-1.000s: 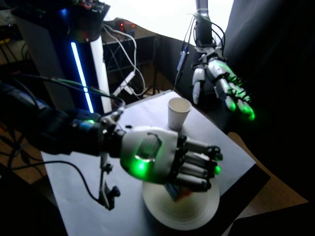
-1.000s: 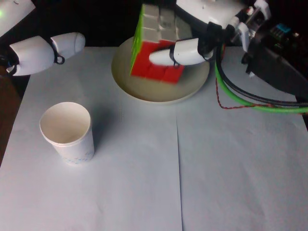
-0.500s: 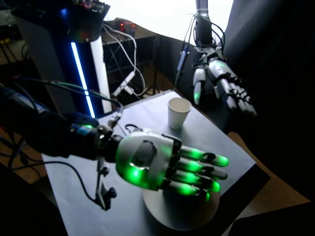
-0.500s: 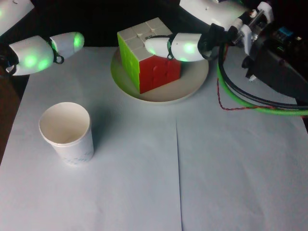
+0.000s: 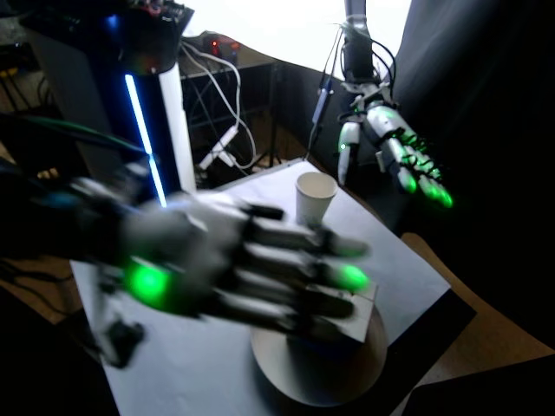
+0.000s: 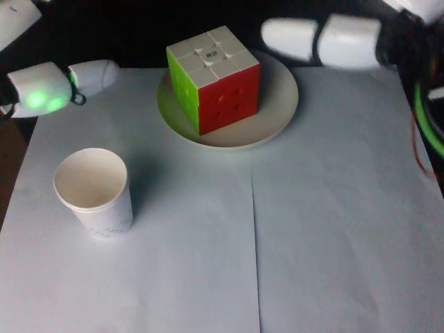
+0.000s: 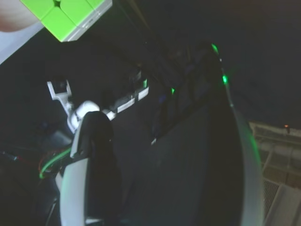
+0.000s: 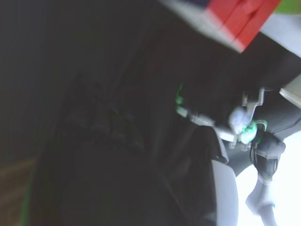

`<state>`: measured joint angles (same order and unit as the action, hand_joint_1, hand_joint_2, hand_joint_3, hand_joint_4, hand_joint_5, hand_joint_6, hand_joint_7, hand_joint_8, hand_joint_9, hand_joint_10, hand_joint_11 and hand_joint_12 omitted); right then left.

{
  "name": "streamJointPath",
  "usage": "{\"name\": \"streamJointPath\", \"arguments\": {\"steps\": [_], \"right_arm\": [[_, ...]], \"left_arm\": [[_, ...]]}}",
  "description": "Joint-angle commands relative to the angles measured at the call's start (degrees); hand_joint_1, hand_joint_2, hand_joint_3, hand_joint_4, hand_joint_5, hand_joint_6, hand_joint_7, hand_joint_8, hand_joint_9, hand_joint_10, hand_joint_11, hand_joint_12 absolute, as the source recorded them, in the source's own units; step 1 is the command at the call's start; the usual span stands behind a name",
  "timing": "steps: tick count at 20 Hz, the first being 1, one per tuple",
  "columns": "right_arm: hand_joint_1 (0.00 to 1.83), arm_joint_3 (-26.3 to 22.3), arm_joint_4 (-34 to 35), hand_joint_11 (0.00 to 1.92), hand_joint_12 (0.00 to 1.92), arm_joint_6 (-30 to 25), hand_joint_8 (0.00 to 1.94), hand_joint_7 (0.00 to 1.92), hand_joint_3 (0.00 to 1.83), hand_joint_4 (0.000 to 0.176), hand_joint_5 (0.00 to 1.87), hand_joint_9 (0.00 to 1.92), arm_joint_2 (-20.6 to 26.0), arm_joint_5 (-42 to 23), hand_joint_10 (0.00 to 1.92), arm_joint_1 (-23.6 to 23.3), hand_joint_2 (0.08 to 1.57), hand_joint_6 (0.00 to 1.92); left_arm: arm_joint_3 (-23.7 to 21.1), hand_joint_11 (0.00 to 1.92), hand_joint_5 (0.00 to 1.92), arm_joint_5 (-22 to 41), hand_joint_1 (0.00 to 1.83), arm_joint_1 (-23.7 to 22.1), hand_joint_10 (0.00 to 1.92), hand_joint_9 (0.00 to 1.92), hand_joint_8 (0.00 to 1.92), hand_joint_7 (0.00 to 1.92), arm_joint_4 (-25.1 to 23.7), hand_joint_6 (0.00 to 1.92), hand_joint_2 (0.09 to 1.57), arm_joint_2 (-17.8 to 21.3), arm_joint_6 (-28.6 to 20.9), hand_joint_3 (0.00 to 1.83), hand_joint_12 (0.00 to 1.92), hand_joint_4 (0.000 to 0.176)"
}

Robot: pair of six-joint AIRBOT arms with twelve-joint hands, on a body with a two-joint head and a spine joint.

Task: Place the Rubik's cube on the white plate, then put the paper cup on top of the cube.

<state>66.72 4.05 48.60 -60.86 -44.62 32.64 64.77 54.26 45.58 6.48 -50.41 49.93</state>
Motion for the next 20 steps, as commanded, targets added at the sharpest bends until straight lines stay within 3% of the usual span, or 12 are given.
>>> {"name": "streamJointPath", "arguments": {"steps": [1, 2, 5, 8, 9, 10, 11, 13, 15, 16, 19, 20], "right_arm": [[0.57, -1.18, -0.76, 0.0, 0.58, 1.11, 0.0, 0.0, 0.0, 0.051, 0.0, 0.05, 0.75, -8.01, 0.01, 0.74, 1.13, 0.0], [0.52, -2.78, -0.76, 0.0, 0.58, 1.11, 0.0, 0.0, 0.0, 0.015, 0.0, 0.08, 2.16, -9.71, 0.02, 2.43, 1.13, 0.0], [0.71, -9.66, -0.67, 0.0, 0.44, 7.02, 0.0, 0.01, 0.0, 0.007, 0.0, 0.07, 8.54, -12.1, 0.02, 8.36, 1.18, 0.0], [0.68, -12.55, -0.36, 0.0, 0.84, 7.34, 0.01, 0.06, 0.0, 0.014, 0.0, 0.13, 12.0, -13.67, 0.04, 13.1, 1.19, 0.0], [0.65, -13.32, 0.01, 0.0, 0.84, 7.34, 0.01, 0.07, 0.01, 0.024, 0.0, 0.12, 12.94, -13.91, 0.03, 14.61, 1.23, 0.0], [0.64, -14.07, 0.39, 0.0, 0.85, 7.34, 0.0, 0.02, 0.0, 0.046, 0.0, 0.11, 13.69, -14.13, 0.03, 15.91, 1.23, 0.0], [0.65, -14.44, 0.89, 0.0, 0.9, 7.35, 0.0, 0.01, 0.0, 0.031, 0.0, 0.13, 14.06, -14.28, 0.04, 16.93, 1.23, 0.0], [0.71, -14.72, 1.94, 0.0, 1.22, 7.37, 0.02, 0.13, 0.0, 0.002, 0.03, 0.19, 14.63, -14.3, 0.11, 18.62, 1.22, 0.01], [0.67, -15.12, 2.08, 0.0, 1.27, 7.37, 0.0, 0.13, 0.0, 0.003, 0.05, 0.09, 14.83, -14.3, 0.4, 19.42, 1.23, 0.0], [0.67, -15.26, 2.27, 0.0, 1.16, 7.37, 0.0, 0.12, 0.0, 0.017, 0.05, 0.03, 14.84, -14.3, 0.53, 19.7, 1.22, 0.0], [0.65, -15.21, 2.5, 0.0, 1.2, 7.45, 0.0, 0.11, 0.0, 0.0, 0.03, 0.01, 14.81, -14.3, 0.64, 19.75, 1.25, 0.0], [0.64, -15.12, 2.56, 0.0, 1.26, 7.45, 0.01, 0.13, 0.0, 0.0, 0.02, 0.0, 14.79, -14.3, 0.66, 19.75, 1.24, 0.0]], "left_arm": [[-0.3, 0.0, 0.0, 8.3, 0.53, 0.04, 0.0, 0.0, 0.0, 0.0, 1.19, 0.0, 1.2, 0.91, -0.11, 0.0, 0.0, 0.09], [-0.7, 0.0, 0.0, 8.75, 0.51, 0.44, 0.0, 0.0, 0.0, 0.0, 1.22, 0.0, 1.19, 1.37, -0.11, 0.0, 0.0, 0.095], [-2.57, 0.01, 0.0, 10.8, 0.41, 2.0, 0.0, 0.0, 0.0, 0.0, 1.13, 0.0, 1.09, 2.91, -0.07, 0.0, 0.15, 0.087], [-4.45, 0.0, 0.0, 12.74, 0.49, 5.13, 0.0, 0.0, 0.0, 0.0, 1.13, 0.0, 1.05, 4.66, -0.07, 0.0, 0.58, 0.102], [-5.28, 0.0, 0.0, 13.1, 0.49, 6.0, 0.0, 0.0, 0.0, 0.0, 0.86, 0.0, 1.06, 5.4, -0.07, 0.0, 0.3, 0.098], [-6.16, 0.0, 0.0, 13.26, 0.53, 6.75, 0.0, 0.0, 0.0, 0.0, 0.29, 0.0, 1.05, 6.15, -0.07, 0.0, 0.12, 0.062], [-6.84, 0.0, 0.0, 13.36, 0.53, 7.53, 0.0, 0.0, 0.0, 0.0, -0.22, 0.0, 1.04, 6.65, -0.08, 0.0, 0.11, 0.063], [-8.23, 0.0, 0.0, 13.99, 0.43, 9.59, 0.0, 0.0, 0.0, 0.0, -0.92, 0.0, 1.01, 7.6, -0.11, 0.0, 0.26, 0.098], [-9.38, 0.0, 0.0, 14.37, 0.45, 11.0, 0.0, 0.0, 0.0, 0.02, -2.17, 0.0, 0.99, 8.33, -0.69, 0.0, 0.41, 0.077], [-9.83, 0.0, 0.0, 14.32, 0.44, 11.78, 0.0, 0.0, 0.0, 0.0, -3.14, 0.0, 1.0, 8.46, -1.6, 0.0, 0.04, 0.101], [-10.54, 0.01, 0.0, 14.23, 0.59, 13.86, 0.0, 0.0, 0.0, 0.0, -4.15, 0.0, 1.0, 8.51, -3.0, 0.0, 0.0, 0.087], [-10.79, 0.04, 0.0, 13.42, 0.56, 14.78, 0.0, 0.0, 0.0, 0.0, -4.48, 0.0, 0.99, 8.59, -3.46, 0.0, 0.02, 0.142]]}}
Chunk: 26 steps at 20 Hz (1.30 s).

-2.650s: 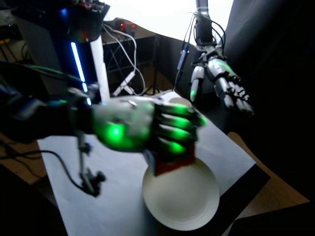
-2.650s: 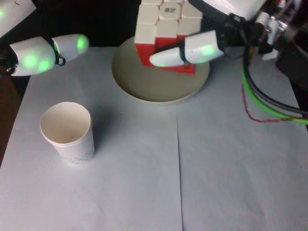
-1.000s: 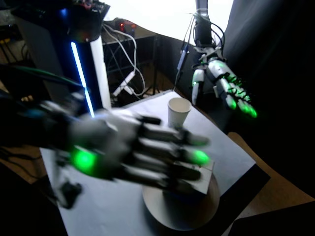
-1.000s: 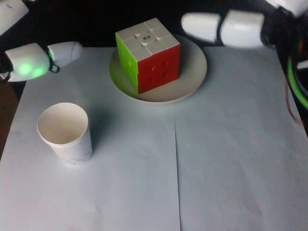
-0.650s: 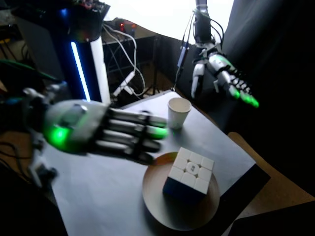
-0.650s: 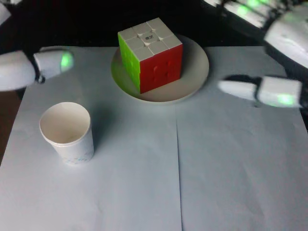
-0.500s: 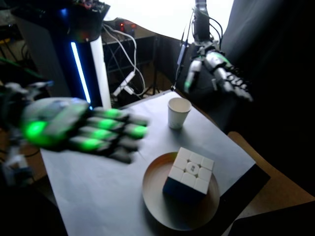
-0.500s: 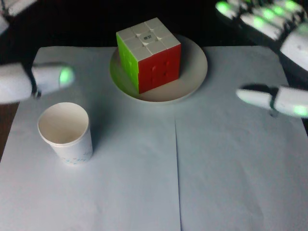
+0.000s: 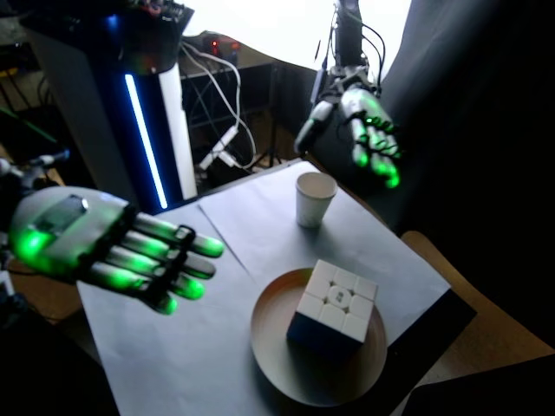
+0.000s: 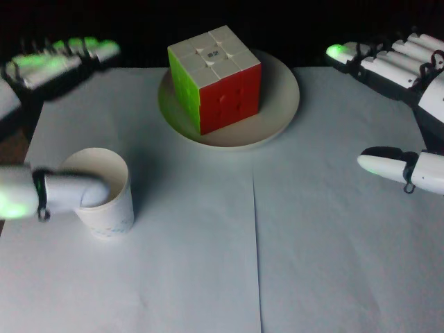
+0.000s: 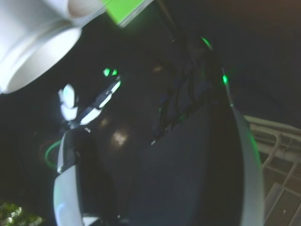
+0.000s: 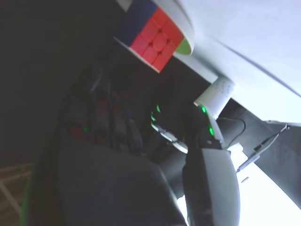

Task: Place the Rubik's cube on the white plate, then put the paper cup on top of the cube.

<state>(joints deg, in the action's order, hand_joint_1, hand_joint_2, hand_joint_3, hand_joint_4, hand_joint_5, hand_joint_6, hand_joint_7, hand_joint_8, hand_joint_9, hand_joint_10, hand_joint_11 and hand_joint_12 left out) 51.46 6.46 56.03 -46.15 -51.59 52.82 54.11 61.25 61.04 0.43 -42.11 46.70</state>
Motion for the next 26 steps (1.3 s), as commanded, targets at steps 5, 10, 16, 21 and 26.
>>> {"name": "streamJointPath", "arguments": {"steps": [5, 10, 16, 21, 26], "right_arm": [[0.59, 0.46, 0.42, 0.0, 1.13, 0.02, 0.0, 0.13, 0.0, 0.0, 0.0, 0.0, -0.26, -7.31, 0.66, -0.42, 1.25, 0.0], [0.65, 0.67, 0.54, 0.0, 1.07, 0.02, 0.01, 0.15, 0.0, 0.0, 0.0, 0.0, -0.52, -7.31, 0.65, -0.42, 1.25, 0.0], [0.67, 0.8, 0.59, 0.0, 1.04, 0.02, 0.01, 0.16, 0.0, 0.0, 0.0, 0.0, -0.79, -7.31, 0.66, -0.42, 1.23, 0.0], [0.67, 0.83, 0.59, 0.0, 1.12, 0.02, 0.01, 0.13, 0.0, 0.0, 0.01, 0.0, -0.89, -7.31, 0.63, -0.42, 1.23, 0.01], [0.66, 0.89, 0.59, 0.0, 1.09, 0.02, 0.0, 0.11, 0.0, 0.0, 0.0, 0.0, -1.06, -7.31, 0.58, -0.43, 1.24, 0.0]], "left_arm": [[0.43, 0.0, 0.0, 0.62, 0.6, 0.64, 0.0, 0.0, 0.0, 0.0, 0.35, 0.0, 1.02, -1.56, -2.0, 0.0, 0.0, 0.104], [2.44, 0.0, 0.07, -3.29, 0.71, 1.08, 0.03, 0.14, 0.01, 0.18, 0.27, 0.0, 1.12, -4.31, -3.03, 0.0, 0.37, 0.096], [3.91, 0.0, 0.01, -4.45, 1.0, 1.07, 1.88, 0.0, 1.65, 0.0, 1.26, 1.5, 1.21, -5.56, -3.09, 0.0, 1.92, 0.146], [3.73, 0.02, 0.0, -1.32, 0.97, 0.96, 1.89, 0.0, 1.62, 0.0, 1.79, 1.39, 1.23, -4.74, -3.1, 0.01, 1.92, 0.1], [3.06, 0.12, 0.05, 4.51, 0.99, -0.2, 1.65, 0.09, 1.31, 0.09, 2.08, 1.28, 1.23, -2.55, -3.07, 0.0, 1.92, 0.141]]}}
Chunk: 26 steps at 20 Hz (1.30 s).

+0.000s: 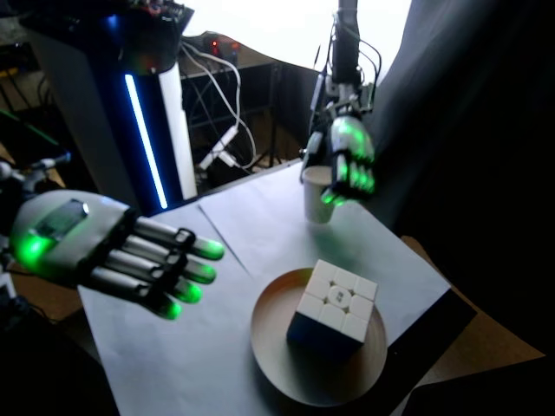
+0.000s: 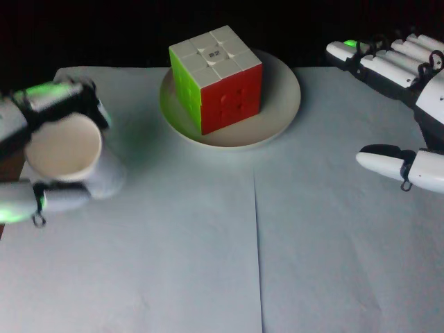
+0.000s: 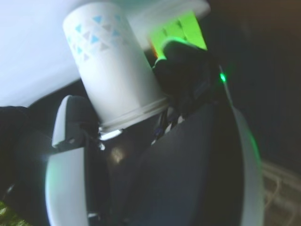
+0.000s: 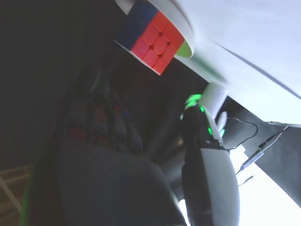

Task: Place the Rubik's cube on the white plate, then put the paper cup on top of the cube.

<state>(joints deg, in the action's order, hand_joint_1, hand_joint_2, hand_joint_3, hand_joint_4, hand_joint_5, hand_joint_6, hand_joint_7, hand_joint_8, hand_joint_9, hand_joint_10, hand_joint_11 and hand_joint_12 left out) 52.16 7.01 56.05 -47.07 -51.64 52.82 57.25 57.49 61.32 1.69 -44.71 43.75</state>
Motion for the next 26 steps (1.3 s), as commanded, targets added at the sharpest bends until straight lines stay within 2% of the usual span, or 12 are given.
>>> {"name": "streamJointPath", "arguments": {"steps": [1, 3, 5, 6, 9, 10, 12, 14, 16, 19, 23, 26], "right_arm": [[0.65, 0.22, 0.05, 0.0, 1.13, -0.01, 0.01, 0.11, 0.0, 0.0, 0.01, 0.0, -0.17, -7.27, 0.58, -0.43, 1.24, 0.0], [0.66, 0.24, 0.05, 0.0, 1.1, -0.01, 0.0, 0.11, 0.0, 0.025, 0.01, 0.0, -0.17, -7.27, 0.52, -0.43, 1.23, 0.0], [0.64, 0.24, 0.05, 0.0, 1.27, -0.01, 0.01, 0.14, 0.0, 0.0, 0.04, 0.0, -0.19, -7.27, 0.65, -0.43, 1.23, 0.01], [0.58, 0.37, 0.05, 0.0, 1.3, -0.01, 0.01, 0.15, 0.0, 0.0, 0.03, 0.0, -0.42, -7.27, 0.66, -0.43, 1.24, 0.01], [0.62, 0.48, 0.06, 0.0, 1.1, -0.01, 0.0, 0.1, 0.0, 0.0, 0.0, 0.0, -0.57, -7.27, 0.57, -0.43, 1.26, 0.0], [0.58, 0.48, 0.07, 0.0, 1.22, -0.01, 0.01, 0.12, 0.0, 0.0, 0.02, 0.0, -0.65, -7.27, 0.63, -0.42, 1.27, 0.01], [0.6, 0.55, 0.08, 0.0, 1.27, -0.01, 0.0, 0.12, 0.0, 0.005, 0.04, 0.0, -0.8, -7.27, 0.62, -0.41, 1.25, 0.01], [0.62, 0.66, 0.08, 0.0, 1.17, -0.01, 0.0, 0.12, 0.0, 0.009, 0.02, 0.0, -0.97, -7.27, 0.59, -0.41, 1.26, 0.0], [0.6, 0.72, 0.08, 0.0, 1.33, -0.01, 0.01, 0.14, 0.0, 0.0, 0.03, 0.0, -1.09, -7.27, 0.69, -0.41, 1.27, 0.01], [0.59, 0.85, 0.08, 0.0, 1.23, -0.01, 0.0, 0.13, 0.0, 0.006, 0.02, 0.0, -1.47, -7.27, 0.6, -0.41, 1.26, 0.0], [0.66, 0.97, 0.08, 0.0, 1.19, -0.01, 0.0, 0.12, 0.0, 0.005, 0.02, 0.0, -1.76, -7.27, 0.54, -0.28, 1.26, 0.0], [0.62, 1.17, 0.08, 0.0, 1.3, -0.01, 0.0, 0.1, 0.0, 0.002, 0.0, 0.0, -2.1, -7.26, 0.52, -0.23, 1.26, 0.0]], "left_arm": [[0.0, 0.09, 0.08, 8.54, 0.99, -1.53, 1.58, 0.11, 1.22, 0.13, 0.8, 1.24, 1.22, 0.18, 0.04, 0.0, 1.92, 0.114], [0.8, 0.14, 0.15, 7.15, 1.1, -5.83, 1.62, 0.13, 1.32, 0.16, -0.3, 1.16, 1.18, 0.06, 0.85, 0.0, 1.92, 0.056], [1.79, 0.06, 0.16, 5.85, 1.08, -9.32, 1.67, 0.09, 1.39, 0.13, -1.6, 1.16, 1.19, -0.45, 0.88, 0.0, 1.92, 0.086], [3.19, 0.07, 0.16, 3.82, 1.04, -13.19, 1.68, 0.11, 1.41, 0.13, -3.09, 1.16, 1.2, -1.32, 0.69, 0.0, 1.92, 0.056], [5.11, 0.02, 0.11, 0.63, 1.0, -17.71, 1.45, 0.1, 1.14, 0.16, -5.26, 1.2, 1.2, -2.47, -0.61, 0.0, 1.9, 0.143], [6.98, 0.08, 0.14, -1.95, 1.04, -20.59, 1.53, 0.15, 1.23, 0.21, -7.23, 1.23, 1.18, -3.72, -3.07, 0.0, 1.92, 0.096], [10.15, 0.15, 0.11, -6.0, 0.93, -25.23, 1.75, 0.12, 1.47, 0.13, -10.74, 1.34, 1.17, -6.26, -7.06, 0.0, 1.92, 0.167], [12.07, 0.15, 0.09, -10.48, 0.92, -30.09, 1.75, 0.1, 1.47, 0.1, -13.98, 1.37, 1.18, -8.67, -7.67, 0.0, 1.92, 0.172], [13.58, 0.16, 0.18, -13.72, 1.02, -33.73, 1.65, 0.18, 1.37, 0.22, -16.41, 1.32, 1.15, -10.62, -8.15, 0.0, 1.92, 0.101], [16.49, 0.28, 0.23, -17.6, 1.06, -38.34, 1.73, 0.28, 1.53, 0.25, -19.97, 1.32, 1.14, -13.89, -10.96, 0.0, 1.92, 0.06], [19.9, 0.23, 0.21, -24.59, 1.0, -43.76, 1.64, 0.23, 1.41, 0.23, -25.17, 1.34, 1.16, -17.95, -12.55, 0.0, 1.92, 0.062], [23.03, 0.38, 0.27, -28.48, 1.09, -45.31, 1.63, 0.36, 1.37, 0.31, -27.25, 1.25, 1.15, -20.8, -14.84, 0.0, 1.92, 0.003]]}}
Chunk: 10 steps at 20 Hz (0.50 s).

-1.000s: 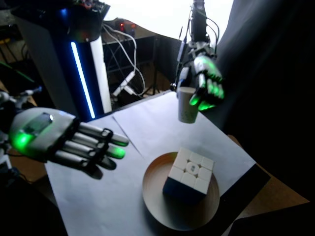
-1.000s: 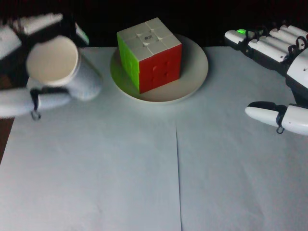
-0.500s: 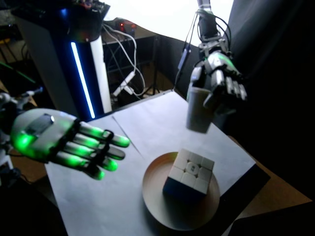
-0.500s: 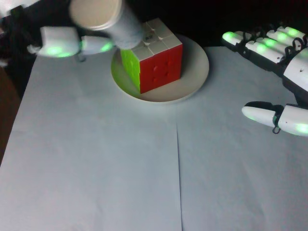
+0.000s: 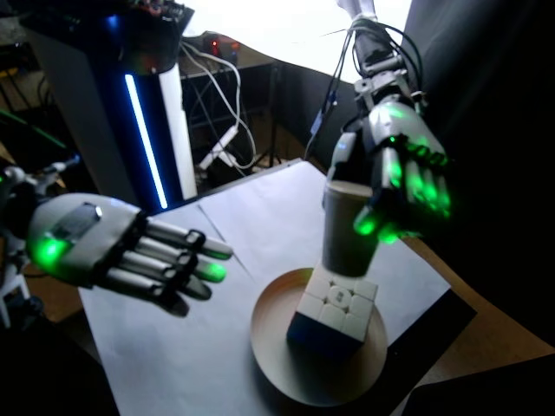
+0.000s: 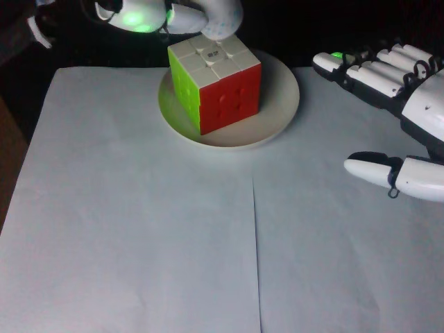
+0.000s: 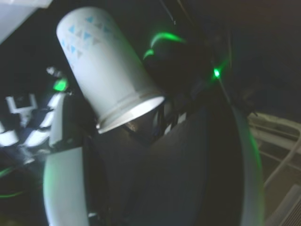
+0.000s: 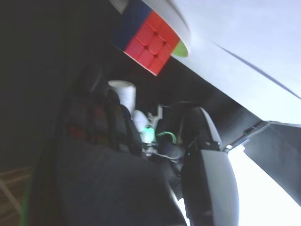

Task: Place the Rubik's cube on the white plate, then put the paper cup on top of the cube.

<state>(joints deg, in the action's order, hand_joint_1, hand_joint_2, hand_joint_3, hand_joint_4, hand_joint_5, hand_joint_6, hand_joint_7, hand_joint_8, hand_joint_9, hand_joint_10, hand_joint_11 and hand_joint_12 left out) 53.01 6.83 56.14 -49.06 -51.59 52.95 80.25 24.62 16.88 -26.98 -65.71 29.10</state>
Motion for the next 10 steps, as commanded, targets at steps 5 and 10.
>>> {"name": "streamJointPath", "arguments": {"steps": [5, 10], "right_arm": [[0.63, 0.45, 0.25, 0.0, 1.17, -0.1, 0.0, 0.08, 0.0, 0.023, 0.0, 0.0, -0.52, -7.3, 0.48, -0.2, 1.26, 0.0], [0.56, 0.58, 0.28, 0.0, 1.3, -0.1, 0.01, 0.13, 0.0, 0.0, 0.0, 0.0, -0.84, -7.28, 0.63, -0.04, 1.27, 0.0]], "left_arm": [[3.99, 0.36, 0.26, -2.13, 1.08, -3.44, 1.58, 0.4, 1.35, 0.35, -6.21, 1.41, 1.23, -3.59, -5.58, 0.0, 1.92, 0.0], [5.35, 0.36, 0.26, -6.26, 1.17, -5.47, 1.66, 0.38, 1.45, 0.35, -12.61, 1.43, 1.22, -5.0, -8.46, 0.0, 1.92, 0.0]]}}
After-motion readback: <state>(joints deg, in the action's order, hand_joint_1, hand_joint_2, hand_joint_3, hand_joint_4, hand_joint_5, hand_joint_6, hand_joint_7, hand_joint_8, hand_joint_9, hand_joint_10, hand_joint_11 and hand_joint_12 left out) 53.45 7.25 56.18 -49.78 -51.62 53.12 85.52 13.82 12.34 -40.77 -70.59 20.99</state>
